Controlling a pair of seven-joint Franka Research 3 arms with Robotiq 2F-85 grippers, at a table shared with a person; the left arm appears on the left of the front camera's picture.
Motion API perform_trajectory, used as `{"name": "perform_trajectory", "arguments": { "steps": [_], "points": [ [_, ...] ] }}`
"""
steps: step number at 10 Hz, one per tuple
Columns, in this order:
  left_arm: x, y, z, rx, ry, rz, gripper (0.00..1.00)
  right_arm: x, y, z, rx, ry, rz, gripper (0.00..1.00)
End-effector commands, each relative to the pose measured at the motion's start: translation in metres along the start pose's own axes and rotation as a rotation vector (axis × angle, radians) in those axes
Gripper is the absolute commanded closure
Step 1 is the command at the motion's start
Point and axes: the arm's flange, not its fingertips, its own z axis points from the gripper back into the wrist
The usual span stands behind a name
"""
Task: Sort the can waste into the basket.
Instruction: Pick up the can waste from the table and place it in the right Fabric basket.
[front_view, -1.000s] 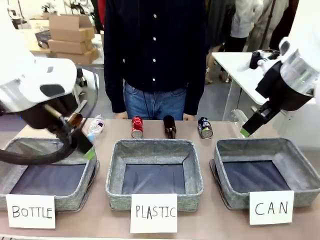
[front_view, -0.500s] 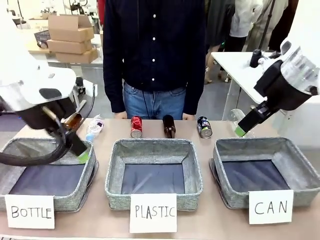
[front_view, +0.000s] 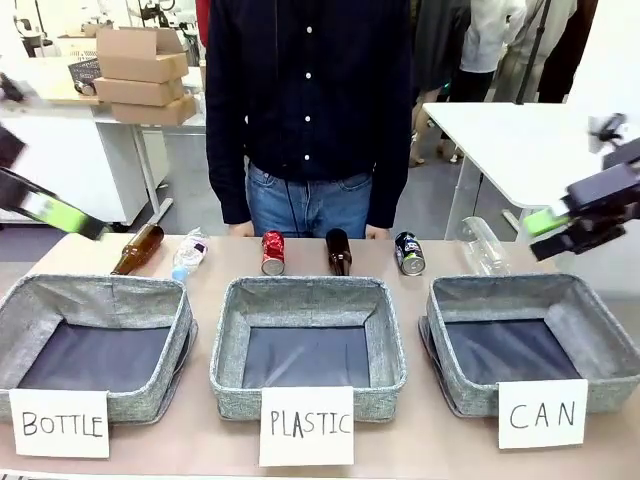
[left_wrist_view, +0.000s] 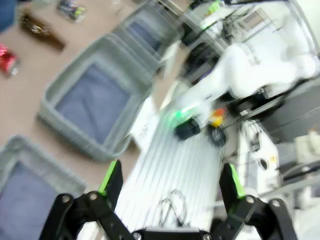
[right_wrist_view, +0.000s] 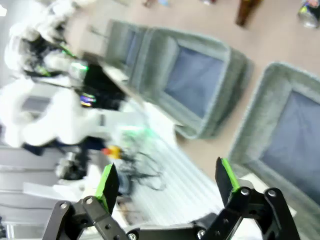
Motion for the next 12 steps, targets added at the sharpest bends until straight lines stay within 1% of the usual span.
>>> {"name": "perform_trajectory", "arguments": {
  "steps": [1,2,3,4,5,6,11,12],
  "points": [
    [-0.071,0.001,-0.001,-0.311,-0.412,0.118,0.0,-0.014,-0.022,0.022,0.305,-0.251,-0.22,0.0],
    [-0.087,-0.001,0.0,-0.318,-0.509,0.11,0.0,-0.019,-0.03,0.031,0.307,-0.301,-0.253,0.0],
    [-0.092,-0.002,-0.003,-0.319,-0.57,0.102,0.0,-0.022,-0.035,0.037,0.28,-0.349,-0.29,0.0],
    [-0.08,0.0,-0.013,-0.302,-0.557,0.118,0.0,-0.022,-0.036,0.039,0.258,-0.373,-0.32,0.0],
    [-0.067,0.008,-0.021,-0.142,-0.456,0.256,0.0,-0.024,-0.033,0.037,0.132,-0.401,-0.353,0.0],
    [-0.042,0.022,0.072,-0.312,-0.539,0.104,0.0,-0.013,-0.047,0.065,0.293,-0.338,-0.307,0.0],
    [-0.042,0.022,0.072,-0.312,-0.539,0.104,0.0,-0.013,-0.047,0.065,0.293,-0.338,-0.307,0.0],
    [-0.042,0.022,0.072,-0.312,-0.539,0.104,0.0,-0.017,-0.044,0.065,0.278,-0.318,-0.338,0.0]
  ]
}}
